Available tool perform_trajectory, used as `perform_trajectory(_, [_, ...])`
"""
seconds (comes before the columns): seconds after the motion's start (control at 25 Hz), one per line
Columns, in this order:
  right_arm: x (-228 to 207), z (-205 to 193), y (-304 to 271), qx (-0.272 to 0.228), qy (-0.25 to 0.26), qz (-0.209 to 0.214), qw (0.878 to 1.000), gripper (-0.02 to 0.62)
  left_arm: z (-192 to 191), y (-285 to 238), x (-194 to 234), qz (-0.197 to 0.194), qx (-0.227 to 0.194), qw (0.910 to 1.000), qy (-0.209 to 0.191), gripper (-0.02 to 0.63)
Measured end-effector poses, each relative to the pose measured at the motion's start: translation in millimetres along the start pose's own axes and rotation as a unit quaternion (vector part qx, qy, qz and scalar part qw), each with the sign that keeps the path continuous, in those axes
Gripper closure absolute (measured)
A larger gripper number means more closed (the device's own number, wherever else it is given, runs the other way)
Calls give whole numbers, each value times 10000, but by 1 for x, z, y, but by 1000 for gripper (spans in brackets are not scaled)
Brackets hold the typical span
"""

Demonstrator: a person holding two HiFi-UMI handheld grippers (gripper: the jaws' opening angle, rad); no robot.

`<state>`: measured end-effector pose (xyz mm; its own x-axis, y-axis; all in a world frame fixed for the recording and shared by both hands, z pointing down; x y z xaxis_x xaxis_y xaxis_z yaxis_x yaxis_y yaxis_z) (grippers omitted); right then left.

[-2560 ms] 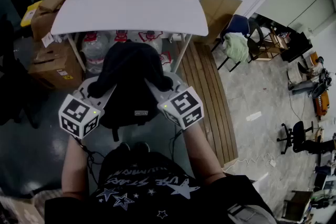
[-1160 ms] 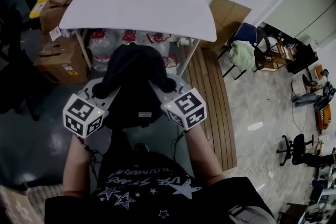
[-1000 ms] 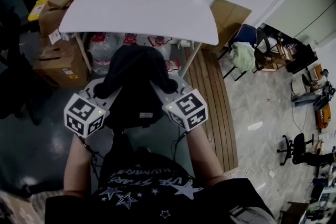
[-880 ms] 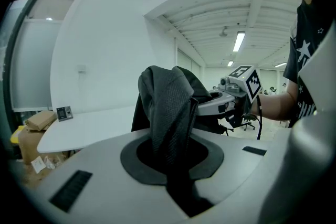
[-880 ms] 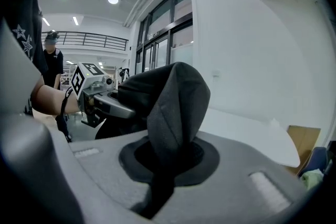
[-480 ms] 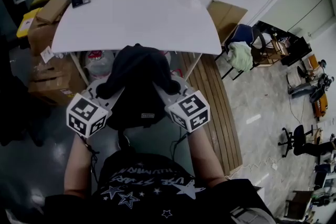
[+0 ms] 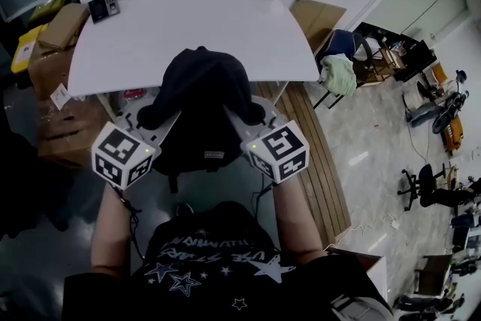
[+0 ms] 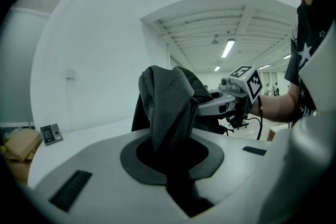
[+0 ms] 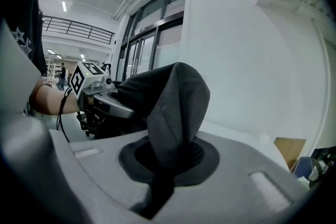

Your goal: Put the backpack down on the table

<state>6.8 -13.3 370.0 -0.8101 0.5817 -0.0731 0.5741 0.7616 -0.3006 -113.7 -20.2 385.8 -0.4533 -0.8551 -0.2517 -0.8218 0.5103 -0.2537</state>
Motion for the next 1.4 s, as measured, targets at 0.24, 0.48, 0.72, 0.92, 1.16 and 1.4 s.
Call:
perform_trajectory(0.24, [-18,10,-21,16,-45,-155,9999,571,-1,-18,27,-105,-11,9999,12,555])
perform_trajectory(0.48, [-53,13,-46,104,-50,58,9999,571,-6,-48,50,-27,140,9998,119,555])
perform_trajectory(0.72, [-93,41,-74,-62,59,397,9992,571,8,-77,87,265,151,9994,145,555])
perform_trajectory(0.92, [-133,68,-96,-283,175,642,9974,571,26,-108,120,554,186,9983,51,555])
perform_trajectory(1.16, [-170,92,-127,-412,243,998,9939,571,36,-135,156,892,312,9955,28,555])
perform_trajectory(1.4, [-192,101,-153,-407,209,1168,9921,571,34,-154,181,1031,471,9935,92,555])
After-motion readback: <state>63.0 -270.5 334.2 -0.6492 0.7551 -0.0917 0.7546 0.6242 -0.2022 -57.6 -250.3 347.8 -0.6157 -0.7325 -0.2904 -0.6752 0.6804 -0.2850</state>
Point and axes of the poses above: the fingertips, and each gripper's own axes: y backward along the fingers, x to its left, z out of its top, the point moved 2 cm from there along y, backward along the fingers, and after that the axes turned 14 degrees about -y, right-handed, at the moved point
